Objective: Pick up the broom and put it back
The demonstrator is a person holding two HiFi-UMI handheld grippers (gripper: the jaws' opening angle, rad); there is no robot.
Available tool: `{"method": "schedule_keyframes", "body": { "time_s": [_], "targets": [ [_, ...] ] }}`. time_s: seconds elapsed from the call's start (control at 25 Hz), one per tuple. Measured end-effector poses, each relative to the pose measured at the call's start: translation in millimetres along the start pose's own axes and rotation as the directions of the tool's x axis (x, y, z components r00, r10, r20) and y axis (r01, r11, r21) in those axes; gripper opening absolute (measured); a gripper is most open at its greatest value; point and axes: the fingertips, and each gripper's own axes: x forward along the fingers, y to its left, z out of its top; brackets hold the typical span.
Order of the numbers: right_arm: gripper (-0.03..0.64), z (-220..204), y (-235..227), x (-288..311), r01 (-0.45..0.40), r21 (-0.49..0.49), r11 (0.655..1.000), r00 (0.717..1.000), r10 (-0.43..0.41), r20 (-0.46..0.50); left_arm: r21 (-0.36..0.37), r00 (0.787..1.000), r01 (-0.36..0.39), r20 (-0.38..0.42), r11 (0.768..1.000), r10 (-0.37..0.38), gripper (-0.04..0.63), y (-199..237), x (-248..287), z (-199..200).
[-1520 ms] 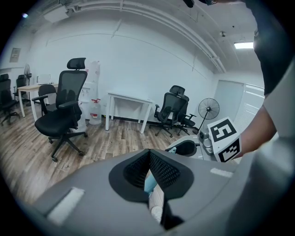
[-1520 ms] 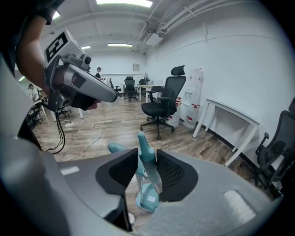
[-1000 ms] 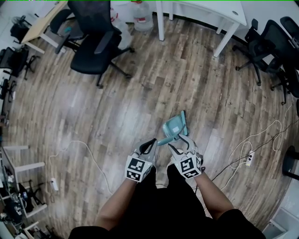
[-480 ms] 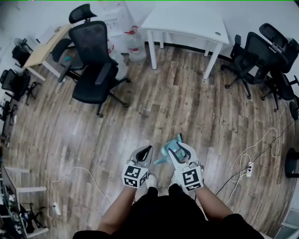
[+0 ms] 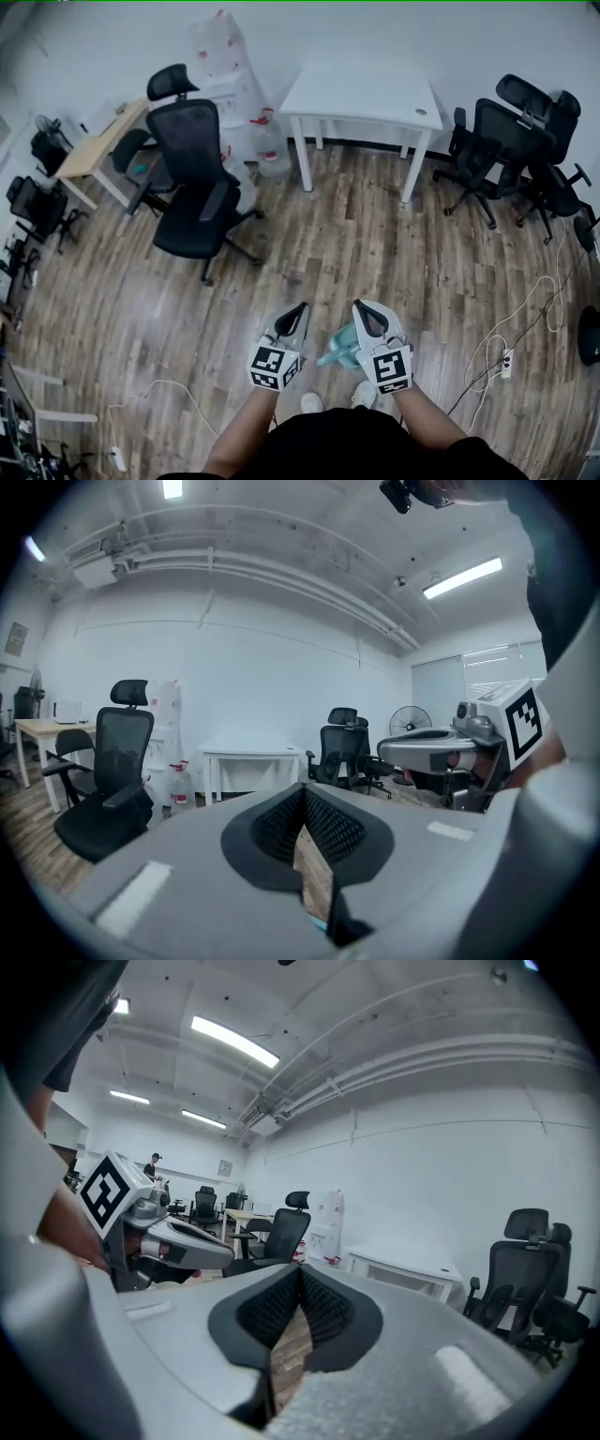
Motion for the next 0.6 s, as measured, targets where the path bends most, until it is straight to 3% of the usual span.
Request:
{"method": "schedule_keyframes", "body": {
  "time_s": [0.6],
  "targets": [
    [0.002,45.5,-24.2,-4.8,0.095,0.026,0.995,0.993,-0.097,0.071,0.026,0.994,0.027,0.101,0.999,-0.029,0.017,-2.7,-6.2,41.4]
  ]
}}
